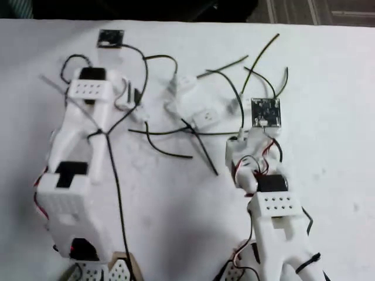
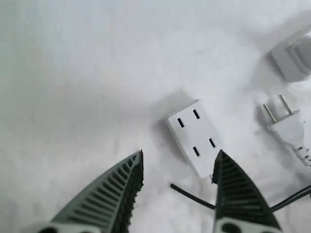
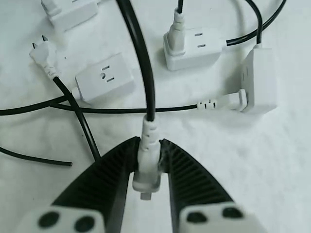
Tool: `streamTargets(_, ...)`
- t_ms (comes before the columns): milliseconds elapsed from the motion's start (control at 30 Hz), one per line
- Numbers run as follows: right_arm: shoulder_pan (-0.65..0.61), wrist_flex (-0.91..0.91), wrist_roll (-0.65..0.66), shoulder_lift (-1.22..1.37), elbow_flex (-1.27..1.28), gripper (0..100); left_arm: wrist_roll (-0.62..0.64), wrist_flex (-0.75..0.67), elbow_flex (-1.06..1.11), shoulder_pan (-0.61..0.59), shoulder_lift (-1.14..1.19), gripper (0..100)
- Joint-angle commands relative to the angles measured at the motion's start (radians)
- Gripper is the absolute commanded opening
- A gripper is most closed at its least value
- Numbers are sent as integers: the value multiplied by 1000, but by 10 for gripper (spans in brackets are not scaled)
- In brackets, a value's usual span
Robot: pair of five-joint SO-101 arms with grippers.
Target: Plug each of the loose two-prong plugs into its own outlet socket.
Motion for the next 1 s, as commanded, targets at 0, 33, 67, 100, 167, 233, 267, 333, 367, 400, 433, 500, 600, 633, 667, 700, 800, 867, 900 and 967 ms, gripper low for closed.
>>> streamTargets(0, -19, -16, -5, -25, -5, 17, 35, 5, -107, 33, 65, 242)
streamTargets(33, -21, -16, -5, -25, -5, 17, 35, 15, -127, 39, 87, 242)
streamTargets(67, -21, -15, -6, -25, -5, 17, 35, 35, -147, 41, 105, 242)
streamTargets(100, -19, -15, -6, -25, -5, 17, 37, 57, -172, 44, 122, 242)
streamTargets(167, -21, -15, -6, -25, -5, 17, 63, 106, -229, 48, 153, 242)
streamTargets(233, -21, -15, -6, -25, -5, 17, 106, 149, -279, 51, 183, 244)
streamTargets(267, -21, -15, -6, -25, -5, 17, 120, 164, -301, 53, 202, 244)
streamTargets(333, -21, -13, -6, -25, -5, 17, 126, 180, -341, 53, 243, 244)
streamTargets(367, -21, -12, -6, -25, -5, 17, 126, 180, -358, 53, 265, 243)
streamTargets(400, -21, -12, -6, -25, -5, 17, 123, 180, -373, 53, 288, 242)
streamTargets(433, -21, -12, -5, -25, -5, 17, 123, 181, -388, 53, 306, 242)
streamTargets(500, -21, -12, -3, -25, -5, 17, 121, 206, -419, 53, 334, 241)
streamTargets(600, -21, -12, -2, -25, -5, 17, 121, 272, -486, 53, 351, 240)
streamTargets(633, -21, -12, -2, -25, -5, 17, 121, 293, -508, 53, 351, 238)
streamTargets(667, -21, -12, -2, -25, -5, 17, 121, 313, -529, 53, 351, 221)
streamTargets(700, -21, -12, -2, -25, -5, 17, 121, 330, -549, 53, 352, 194)
streamTargets(800, -21, -12, -3, -25, -5, 17, 97, 356, -592, 54, 358, 73)
streamTargets(867, -19, -12, -3, -25, -5, 17, 6, 362, -594, 70, 355, 15)
streamTargets(900, -19, -12, -3, -25, -5, 17, -28, 384, -597, 74, 351, 26)
streamTargets(967, -19, -12, -3, -25, -5, 17, -35, 434, -614, 84, 343, 21)
